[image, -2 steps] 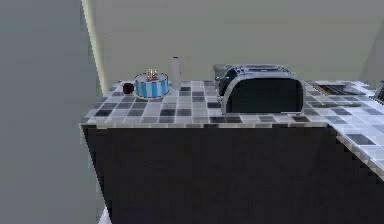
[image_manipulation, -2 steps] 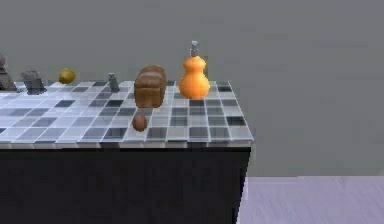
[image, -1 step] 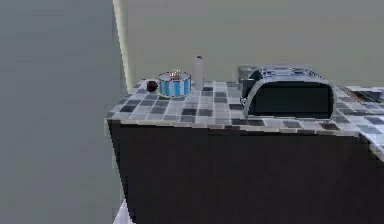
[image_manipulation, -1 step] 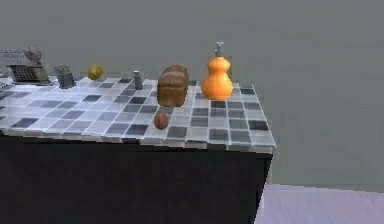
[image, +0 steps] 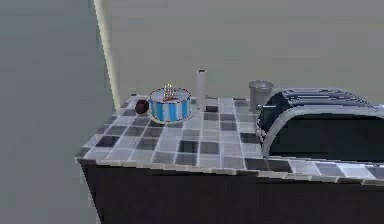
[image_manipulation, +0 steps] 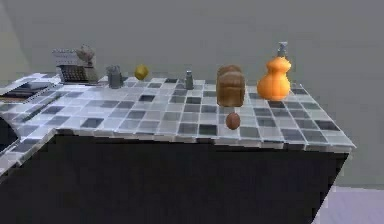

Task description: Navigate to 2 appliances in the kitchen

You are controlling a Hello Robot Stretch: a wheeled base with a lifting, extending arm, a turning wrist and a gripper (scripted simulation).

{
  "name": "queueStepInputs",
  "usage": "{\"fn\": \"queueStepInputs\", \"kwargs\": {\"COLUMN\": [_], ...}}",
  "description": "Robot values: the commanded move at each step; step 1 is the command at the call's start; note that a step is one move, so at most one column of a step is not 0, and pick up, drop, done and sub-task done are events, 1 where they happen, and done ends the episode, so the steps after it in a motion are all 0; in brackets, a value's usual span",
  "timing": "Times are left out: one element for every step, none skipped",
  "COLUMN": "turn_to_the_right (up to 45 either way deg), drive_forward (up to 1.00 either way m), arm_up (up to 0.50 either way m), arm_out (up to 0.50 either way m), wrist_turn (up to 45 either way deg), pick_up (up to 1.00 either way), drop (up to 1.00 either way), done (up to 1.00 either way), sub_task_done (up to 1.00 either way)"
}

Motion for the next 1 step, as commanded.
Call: {"fn": "queueStepInputs", "kwargs": {"turn_to_the_right": [33.0], "drive_forward": [0.00], "arm_up": [0.00], "arm_out": [0.00], "wrist_turn": [0.0], "pick_up": [0.00], "drop": [0.00], "done": [0.00], "sub_task_done": [0.00]}}
